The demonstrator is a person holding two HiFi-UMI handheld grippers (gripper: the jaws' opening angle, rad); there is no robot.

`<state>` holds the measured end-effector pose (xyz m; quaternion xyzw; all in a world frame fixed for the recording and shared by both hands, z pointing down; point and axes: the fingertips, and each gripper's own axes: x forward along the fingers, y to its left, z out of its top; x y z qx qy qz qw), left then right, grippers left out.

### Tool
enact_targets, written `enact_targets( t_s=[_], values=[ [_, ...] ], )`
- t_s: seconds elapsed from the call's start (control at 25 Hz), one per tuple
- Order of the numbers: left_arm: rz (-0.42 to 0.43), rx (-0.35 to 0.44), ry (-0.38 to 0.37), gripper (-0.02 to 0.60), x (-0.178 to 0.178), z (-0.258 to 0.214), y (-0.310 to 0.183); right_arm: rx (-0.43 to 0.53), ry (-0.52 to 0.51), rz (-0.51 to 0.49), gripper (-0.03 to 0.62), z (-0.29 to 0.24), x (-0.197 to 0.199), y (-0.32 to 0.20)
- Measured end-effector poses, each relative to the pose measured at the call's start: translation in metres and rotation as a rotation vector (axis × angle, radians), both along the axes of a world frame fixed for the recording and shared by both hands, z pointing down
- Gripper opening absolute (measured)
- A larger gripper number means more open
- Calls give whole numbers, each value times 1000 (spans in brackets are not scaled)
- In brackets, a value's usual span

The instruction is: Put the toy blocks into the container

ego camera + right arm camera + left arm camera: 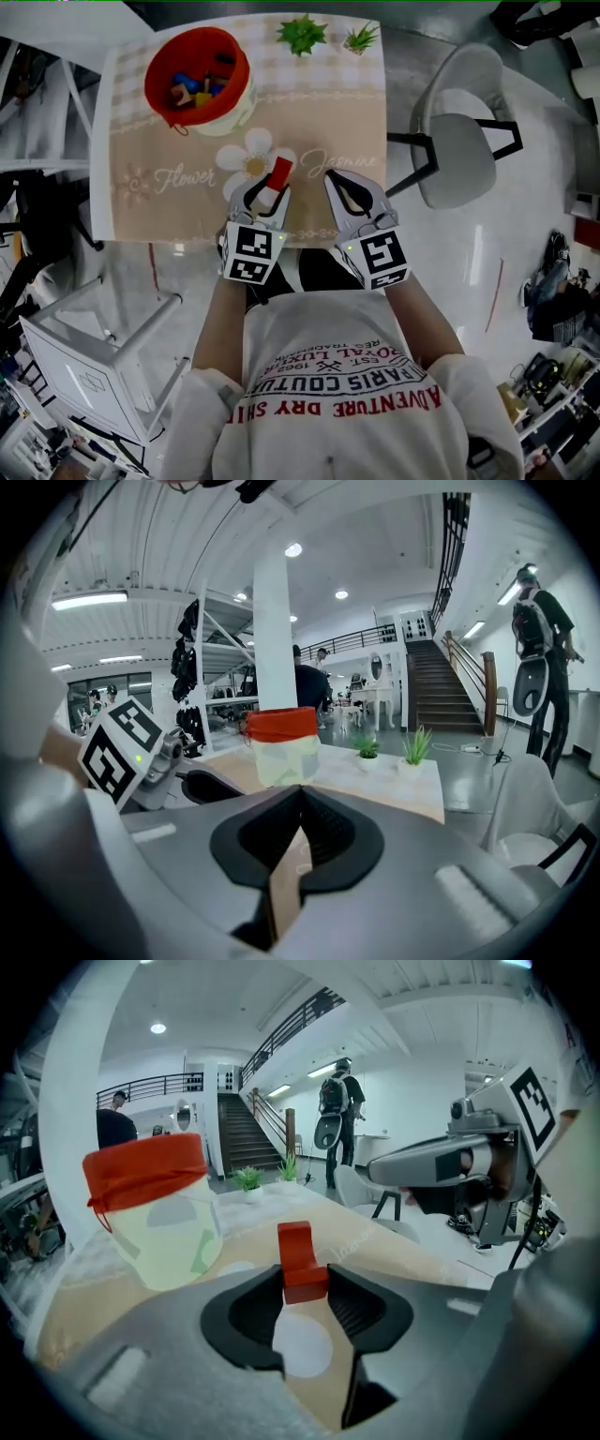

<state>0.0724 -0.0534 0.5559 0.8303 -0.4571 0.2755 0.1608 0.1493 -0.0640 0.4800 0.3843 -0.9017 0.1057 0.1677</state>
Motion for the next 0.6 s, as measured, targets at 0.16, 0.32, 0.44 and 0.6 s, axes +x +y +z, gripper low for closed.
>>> enact_targets(
  t_s=[0.16, 0.32, 0.44, 0.6],
  values=[
    [24, 76, 9, 156, -14, -40, -14, 45, 0, -20, 2, -24, -20, -8],
    [24, 162, -1, 158, -36, -78, -35, 89, -5, -11, 2, -47, -33, -21],
    [13, 223, -4, 158, -57, -107, -52, 123, -6, -3, 2, -62, -45, -34],
    [11, 282, -10, 158, -82, -136, -69, 151, -14, 16, 2, -79, -62, -49]
  ],
)
